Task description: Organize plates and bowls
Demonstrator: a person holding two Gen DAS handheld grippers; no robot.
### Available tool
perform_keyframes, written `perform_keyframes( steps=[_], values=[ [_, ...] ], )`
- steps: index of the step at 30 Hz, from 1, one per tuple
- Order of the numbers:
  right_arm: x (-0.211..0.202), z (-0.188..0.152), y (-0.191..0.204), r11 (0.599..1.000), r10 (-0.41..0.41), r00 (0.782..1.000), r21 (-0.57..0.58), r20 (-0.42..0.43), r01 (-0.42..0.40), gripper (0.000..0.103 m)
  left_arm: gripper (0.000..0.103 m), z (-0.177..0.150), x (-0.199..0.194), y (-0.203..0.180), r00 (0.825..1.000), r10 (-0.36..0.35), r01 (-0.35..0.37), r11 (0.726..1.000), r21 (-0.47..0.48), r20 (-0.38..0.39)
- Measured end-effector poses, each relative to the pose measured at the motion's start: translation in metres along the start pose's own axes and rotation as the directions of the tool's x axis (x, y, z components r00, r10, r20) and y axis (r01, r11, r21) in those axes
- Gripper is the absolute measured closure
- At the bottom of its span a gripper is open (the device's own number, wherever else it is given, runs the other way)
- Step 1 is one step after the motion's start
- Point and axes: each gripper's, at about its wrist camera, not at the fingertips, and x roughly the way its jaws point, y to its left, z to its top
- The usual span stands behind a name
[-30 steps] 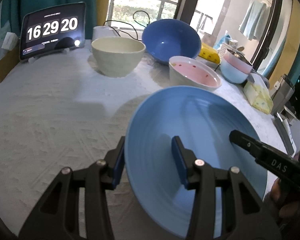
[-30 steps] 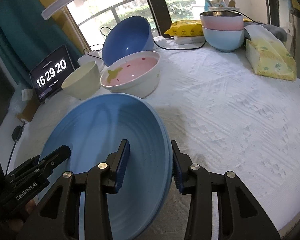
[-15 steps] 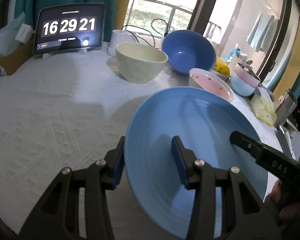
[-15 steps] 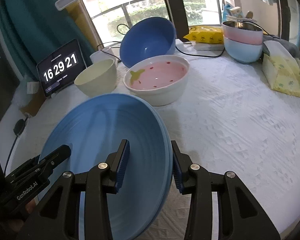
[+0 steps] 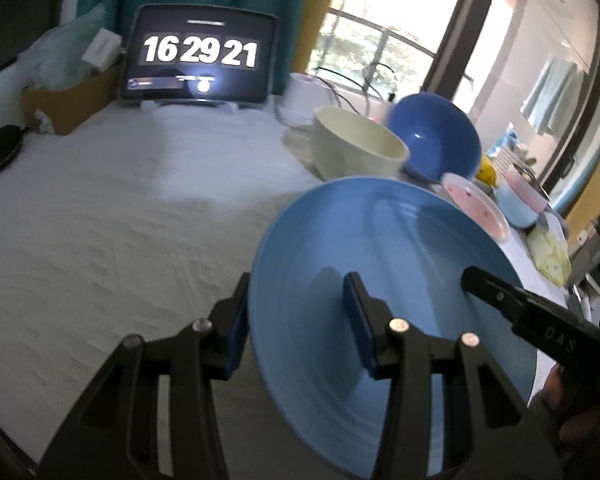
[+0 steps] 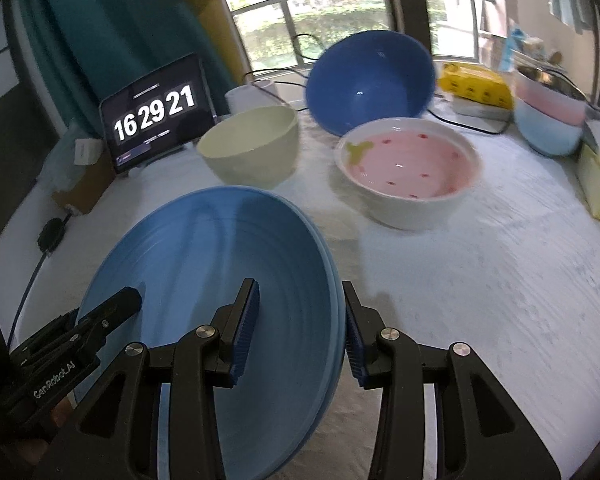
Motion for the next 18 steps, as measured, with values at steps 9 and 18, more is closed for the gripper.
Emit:
perform_keyframes(
  steps=[9,18],
  values=[
    [0.024,0.016,0.033,0.998,0.037,0.999,-0.053,-0.019,-0.038,0.061,0.057,0.013,0.001,0.037,0.999,0.044,-0.043,0.997,-0.064,0.019],
    [0.056,0.025,0.063,0.992,0.086,0.994,-0.086,-0.060,-0.091,0.060,0.057,0.021,0.006,0.070,0.995,0.101,-0.100,0.989,-0.105,0.006]
  ],
)
